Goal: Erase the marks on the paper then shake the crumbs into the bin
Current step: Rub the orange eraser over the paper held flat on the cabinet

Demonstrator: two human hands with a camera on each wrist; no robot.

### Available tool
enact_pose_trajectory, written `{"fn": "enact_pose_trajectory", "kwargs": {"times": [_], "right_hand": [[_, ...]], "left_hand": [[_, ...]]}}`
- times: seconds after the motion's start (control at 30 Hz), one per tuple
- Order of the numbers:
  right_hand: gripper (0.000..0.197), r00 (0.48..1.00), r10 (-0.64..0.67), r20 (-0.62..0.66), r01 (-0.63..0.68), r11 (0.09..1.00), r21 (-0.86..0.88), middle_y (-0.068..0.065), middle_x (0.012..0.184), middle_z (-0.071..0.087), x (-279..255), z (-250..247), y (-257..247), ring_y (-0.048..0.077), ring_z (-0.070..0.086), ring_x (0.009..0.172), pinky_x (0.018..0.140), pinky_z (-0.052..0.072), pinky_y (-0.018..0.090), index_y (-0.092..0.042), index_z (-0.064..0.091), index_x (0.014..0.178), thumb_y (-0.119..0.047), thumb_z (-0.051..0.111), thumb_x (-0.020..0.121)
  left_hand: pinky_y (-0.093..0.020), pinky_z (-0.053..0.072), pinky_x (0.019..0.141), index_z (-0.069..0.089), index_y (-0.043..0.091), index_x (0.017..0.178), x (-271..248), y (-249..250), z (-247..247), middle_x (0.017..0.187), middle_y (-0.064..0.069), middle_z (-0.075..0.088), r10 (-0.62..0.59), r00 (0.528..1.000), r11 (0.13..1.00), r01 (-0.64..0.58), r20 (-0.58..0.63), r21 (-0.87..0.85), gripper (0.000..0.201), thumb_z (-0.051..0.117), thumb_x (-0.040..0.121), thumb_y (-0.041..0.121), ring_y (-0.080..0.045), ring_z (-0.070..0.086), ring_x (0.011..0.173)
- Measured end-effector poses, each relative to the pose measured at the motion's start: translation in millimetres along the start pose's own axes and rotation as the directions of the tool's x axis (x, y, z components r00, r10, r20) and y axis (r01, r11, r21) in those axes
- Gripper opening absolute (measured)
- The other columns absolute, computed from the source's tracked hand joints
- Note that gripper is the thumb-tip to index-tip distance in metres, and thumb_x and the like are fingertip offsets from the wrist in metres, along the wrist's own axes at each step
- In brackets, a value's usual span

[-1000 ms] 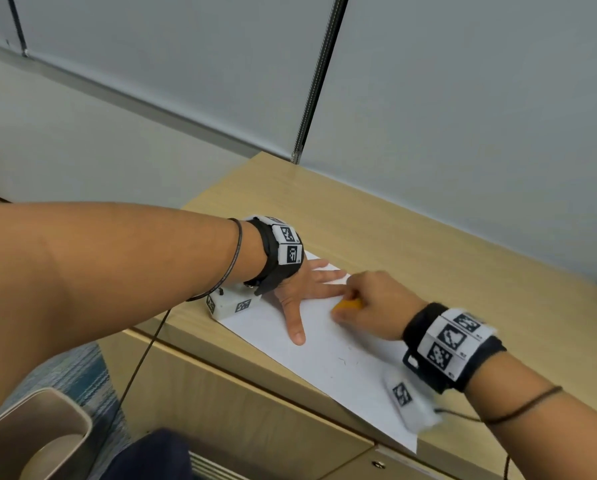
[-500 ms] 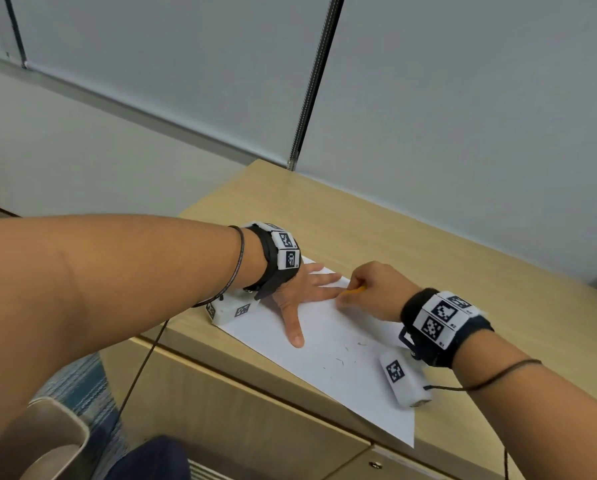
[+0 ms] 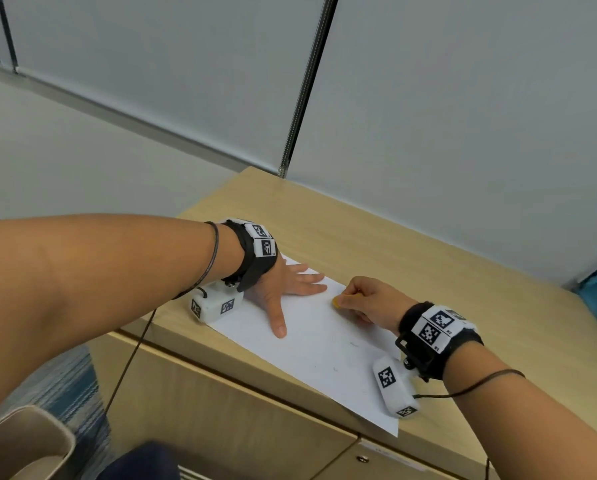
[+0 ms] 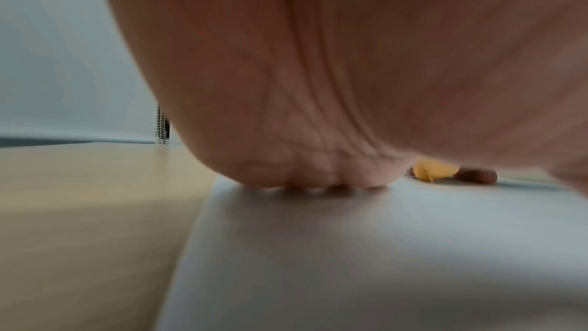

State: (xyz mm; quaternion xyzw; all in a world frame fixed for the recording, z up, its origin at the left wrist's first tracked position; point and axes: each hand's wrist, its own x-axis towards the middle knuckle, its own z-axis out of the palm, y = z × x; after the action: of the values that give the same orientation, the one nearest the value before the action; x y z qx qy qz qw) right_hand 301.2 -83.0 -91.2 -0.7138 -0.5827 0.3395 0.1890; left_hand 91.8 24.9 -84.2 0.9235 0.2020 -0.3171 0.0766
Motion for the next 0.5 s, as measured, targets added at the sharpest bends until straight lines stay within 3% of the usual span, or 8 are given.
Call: {"fn": "enact_pose_trajectory", "kwargs": {"times": [0.17, 0.33, 0.5], "right_hand": [[0.022, 0.999, -0.022, -0.025, 0.019, 0.993, -0.116, -0.01, 0.061, 0.056, -2, 4, -6, 0.011, 0.049, 0.055, 0.06, 0.042, 0.027, -0.016, 0.056, 0.084, -0.032, 0.07, 0.09], [0.021, 0.999, -0.038, -0.008, 0.033, 0.948, -0.318, -0.004, 0.08, 0.058, -3, 8, -14, 0.017, 0.054, 0.073, 0.074, 0.046, 0.033, -0.018, 0.056, 0.092, -0.036, 0.065, 0.092], [0.021, 0.998, -0.066, -0.004, 0.059, 0.912, -0.405, -0.002, 0.09, 0.061, -4, 10, -24, 0.015, 0.055, 0.073, 0.064, 0.044, 0.027, -0.018, 0.057, 0.099, -0.036, 0.064, 0.092]], "left_hand": [[-0.061, -0.006, 0.12, -0.029, 0.038, 0.151, 4, -3, 3, 0.158, 0.014, -0.037, 0.009, 1.0, 0.999, -0.008, -0.016, 0.046, 0.132, 0.061, 0.065, 0.081, -0.019, -0.027, 0.15], [-0.058, -0.004, 0.121, -0.028, 0.038, 0.152, 2, -8, 1, 0.157, 0.019, -0.036, 0.029, 1.0, 1.0, -0.028, -0.013, 0.013, 0.131, 0.068, 0.07, 0.075, -0.015, -0.026, 0.15], [-0.058, -0.003, 0.121, -0.029, 0.034, 0.152, 3, -4, 3, 0.158, 0.017, -0.036, -0.002, 1.0, 0.999, 0.003, -0.03, 0.048, 0.136, 0.07, 0.07, 0.075, -0.018, -0.025, 0.15]]}}
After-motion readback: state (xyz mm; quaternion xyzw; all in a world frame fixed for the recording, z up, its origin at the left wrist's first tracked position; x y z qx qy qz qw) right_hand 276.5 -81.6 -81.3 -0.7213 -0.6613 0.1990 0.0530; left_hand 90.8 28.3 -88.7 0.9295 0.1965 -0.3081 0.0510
